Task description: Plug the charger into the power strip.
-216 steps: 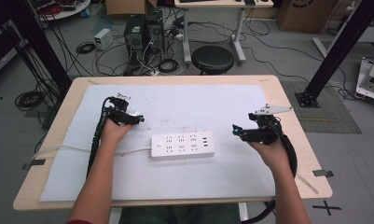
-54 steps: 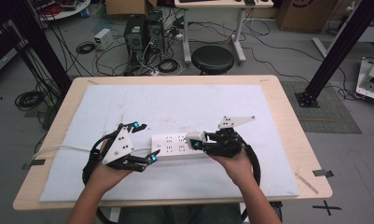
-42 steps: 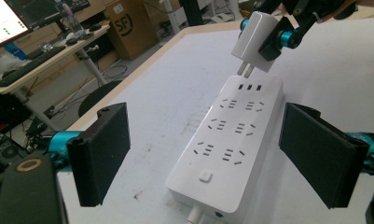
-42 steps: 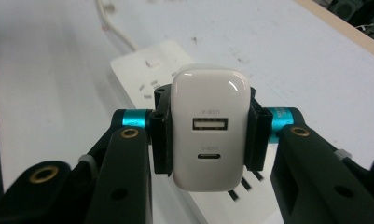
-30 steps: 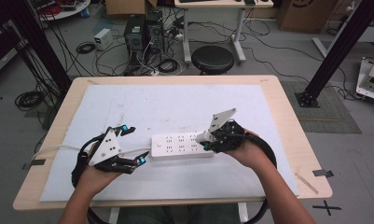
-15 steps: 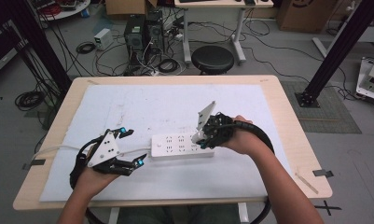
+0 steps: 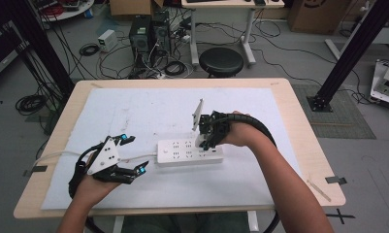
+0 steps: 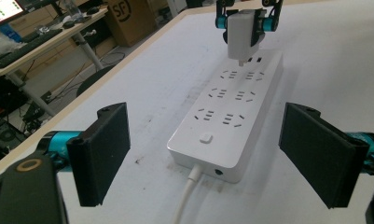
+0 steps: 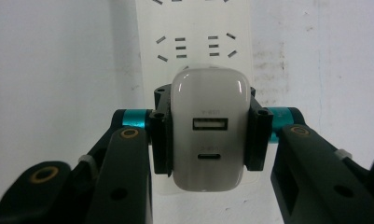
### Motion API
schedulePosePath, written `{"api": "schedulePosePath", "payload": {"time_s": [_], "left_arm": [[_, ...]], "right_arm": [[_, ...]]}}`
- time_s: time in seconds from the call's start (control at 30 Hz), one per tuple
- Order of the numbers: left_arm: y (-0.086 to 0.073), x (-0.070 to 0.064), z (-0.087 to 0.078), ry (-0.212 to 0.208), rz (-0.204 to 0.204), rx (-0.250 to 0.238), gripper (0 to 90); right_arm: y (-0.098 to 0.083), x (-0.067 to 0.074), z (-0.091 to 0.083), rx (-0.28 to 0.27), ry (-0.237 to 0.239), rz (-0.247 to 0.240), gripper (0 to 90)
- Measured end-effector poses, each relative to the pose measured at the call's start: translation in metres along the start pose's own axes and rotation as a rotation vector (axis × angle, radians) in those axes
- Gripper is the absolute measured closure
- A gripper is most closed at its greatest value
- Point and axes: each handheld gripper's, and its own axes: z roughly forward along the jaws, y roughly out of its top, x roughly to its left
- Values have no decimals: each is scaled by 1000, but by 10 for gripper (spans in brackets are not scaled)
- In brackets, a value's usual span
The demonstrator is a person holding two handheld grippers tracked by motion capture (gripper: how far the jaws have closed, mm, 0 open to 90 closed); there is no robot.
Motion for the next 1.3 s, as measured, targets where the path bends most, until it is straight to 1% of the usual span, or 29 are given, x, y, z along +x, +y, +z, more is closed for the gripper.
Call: {"api": "schedulePosePath", "payload": {"time_s": [0.07,0.1,0.13,0.2,0.23,0.27,0.33,0.37,0.43,0.53,0.77,0.8,0.93,1.0,1.07,1.1,1.13,1.17,1.2,1.23,1.27,1.3], "left_arm": [[-1,1,-1,5,-1,6,165],[-2,1,-1,5,-10,3,165],[-3,2,-1,5,-10,6,165],[-4,2,-2,9,-17,4,165],[-5,3,-2,8,-16,8,165],[-5,4,-3,8,-12,14,165],[-7,4,-2,10,-21,8,164],[-7,5,-3,13,-17,13,165],[-8,6,-3,13,-20,13,165],[-12,8,-1,15,-30,13,164],[-13,9,2,11,-34,15,165],[-13,9,2,10,-29,15,165],[-13,10,2,14,-36,11,165],[-13,9,2,16,-38,9,165],[-14,9,1,17,-31,16,165],[-14,9,1,17,-33,14,165],[-14,9,1,19,-36,13,165],[-14,8,1,20,-35,13,165],[-14,8,1,20,-39,10,164],[-14,8,2,20,-37,10,165],[-14,8,2,22,-37,12,165],[-13,8,2,22,-34,14,165]], "right_arm": [[2,-3,3,25,3,-13,632],[3,-4,5,33,-1,-20,632],[4,-6,6,40,-6,-33,631],[6,-10,7,47,3,-41,631],[7,-11,8,50,4,-46,631],[7,-13,9,51,15,-52,631],[9,-16,10,59,19,-60,631],[9,-17,11,65,27,-64,631],[10,-18,11,65,20,-71,631],[12,-21,14,85,35,-82,631],[14,-25,18,102,43,-89,631],[13,-25,19,109,48,-88,631],[14,-24,24,125,54,-93,632],[15,-25,25,123,60,-100,633],[15,-27,26,120,71,-94,633],[15,-28,26,119,77,-86,634],[15,-28,26,116,78,-89,634],[15,-29,27,116,82,-76,634],[15,-29,27,118,80,-79,635],[16,-29,27,126,82,-81,635],[17,-27,33,153,78,-93,634],[19,-26,36,157,74,-95,635]]}}
